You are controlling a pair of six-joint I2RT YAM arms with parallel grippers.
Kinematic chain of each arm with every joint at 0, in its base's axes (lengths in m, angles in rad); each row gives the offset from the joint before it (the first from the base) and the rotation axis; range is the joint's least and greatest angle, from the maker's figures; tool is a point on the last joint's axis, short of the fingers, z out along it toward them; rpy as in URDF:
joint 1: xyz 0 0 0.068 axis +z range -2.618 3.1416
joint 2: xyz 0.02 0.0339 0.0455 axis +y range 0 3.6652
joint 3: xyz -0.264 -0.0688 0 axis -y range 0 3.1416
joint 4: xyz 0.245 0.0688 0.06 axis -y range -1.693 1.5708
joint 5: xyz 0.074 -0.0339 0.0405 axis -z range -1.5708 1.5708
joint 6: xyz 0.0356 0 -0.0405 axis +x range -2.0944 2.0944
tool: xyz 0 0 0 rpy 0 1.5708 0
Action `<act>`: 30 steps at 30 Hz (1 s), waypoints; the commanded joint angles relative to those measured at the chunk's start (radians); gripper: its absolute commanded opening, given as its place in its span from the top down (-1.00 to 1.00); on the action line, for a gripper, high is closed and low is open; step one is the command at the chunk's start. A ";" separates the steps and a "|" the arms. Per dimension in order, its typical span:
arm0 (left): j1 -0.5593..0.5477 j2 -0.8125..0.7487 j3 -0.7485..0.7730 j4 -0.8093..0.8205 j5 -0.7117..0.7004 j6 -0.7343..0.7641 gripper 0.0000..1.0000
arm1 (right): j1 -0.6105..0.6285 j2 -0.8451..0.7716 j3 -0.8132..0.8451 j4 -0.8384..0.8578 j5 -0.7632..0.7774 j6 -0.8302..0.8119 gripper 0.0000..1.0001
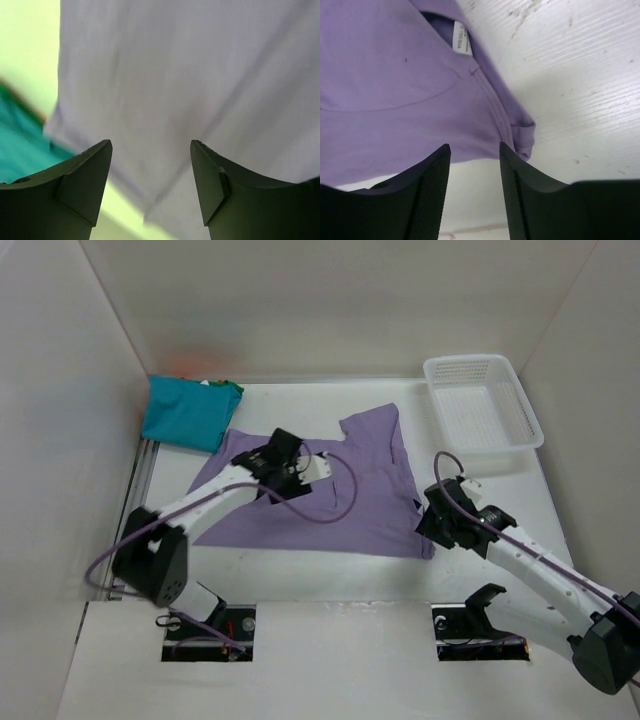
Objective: Fold and stack the t-shirts
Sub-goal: Fold the flattened tshirt in 1/3 of the way
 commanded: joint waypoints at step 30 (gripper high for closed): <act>0.380 -0.268 -0.599 0.172 -0.264 0.405 0.92 | -0.052 0.153 -0.053 0.047 -0.147 -0.022 1.00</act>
